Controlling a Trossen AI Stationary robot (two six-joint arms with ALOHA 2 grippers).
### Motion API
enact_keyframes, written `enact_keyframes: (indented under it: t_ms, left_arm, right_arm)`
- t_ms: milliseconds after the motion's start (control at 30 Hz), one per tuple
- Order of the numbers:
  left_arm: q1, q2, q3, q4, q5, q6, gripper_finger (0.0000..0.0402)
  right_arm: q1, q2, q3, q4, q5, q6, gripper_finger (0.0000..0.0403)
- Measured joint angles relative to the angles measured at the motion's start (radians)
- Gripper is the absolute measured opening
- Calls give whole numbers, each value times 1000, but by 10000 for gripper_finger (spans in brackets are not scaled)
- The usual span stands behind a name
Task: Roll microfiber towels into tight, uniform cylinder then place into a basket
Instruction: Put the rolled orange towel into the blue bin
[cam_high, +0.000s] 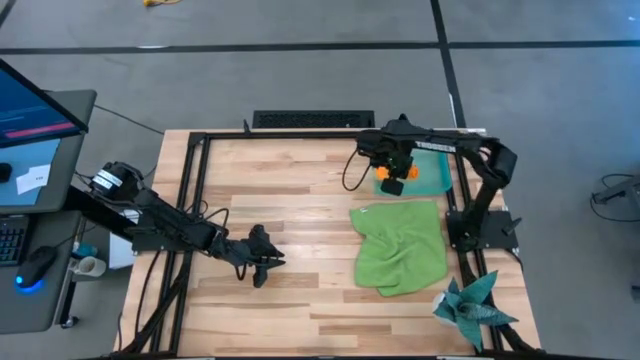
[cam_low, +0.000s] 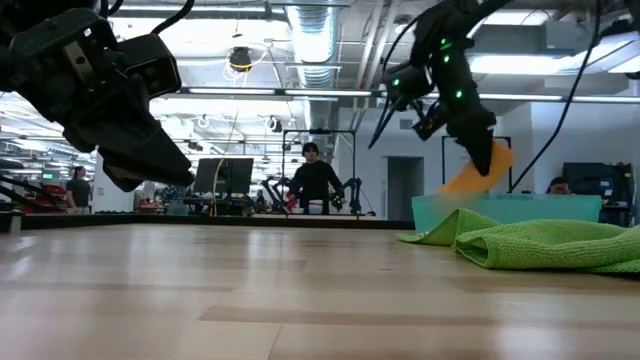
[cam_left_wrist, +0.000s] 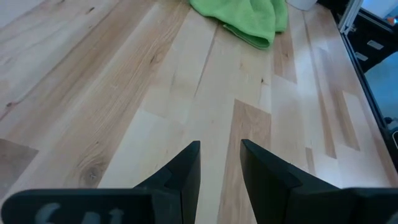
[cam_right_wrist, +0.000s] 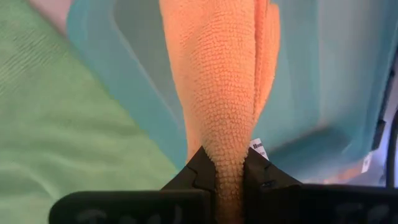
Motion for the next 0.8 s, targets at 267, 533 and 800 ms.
enact_keyframes:
  t_ms: [267, 533, 800]
  left_arm:
    - [0, 0, 0, -2, 0, 0, 104]
    - [0, 0, 0, -4, 0, 0, 104]
    - [0, 0, 0, -23, 0, 4, 104]
  right_arm:
    - [-1, -87, 0, -9, -35, -55, 45]
    - [-19, -29, 0, -11, -72, -113, 45]
    - [-24, 47, -1, -18, -82, -143, 45]
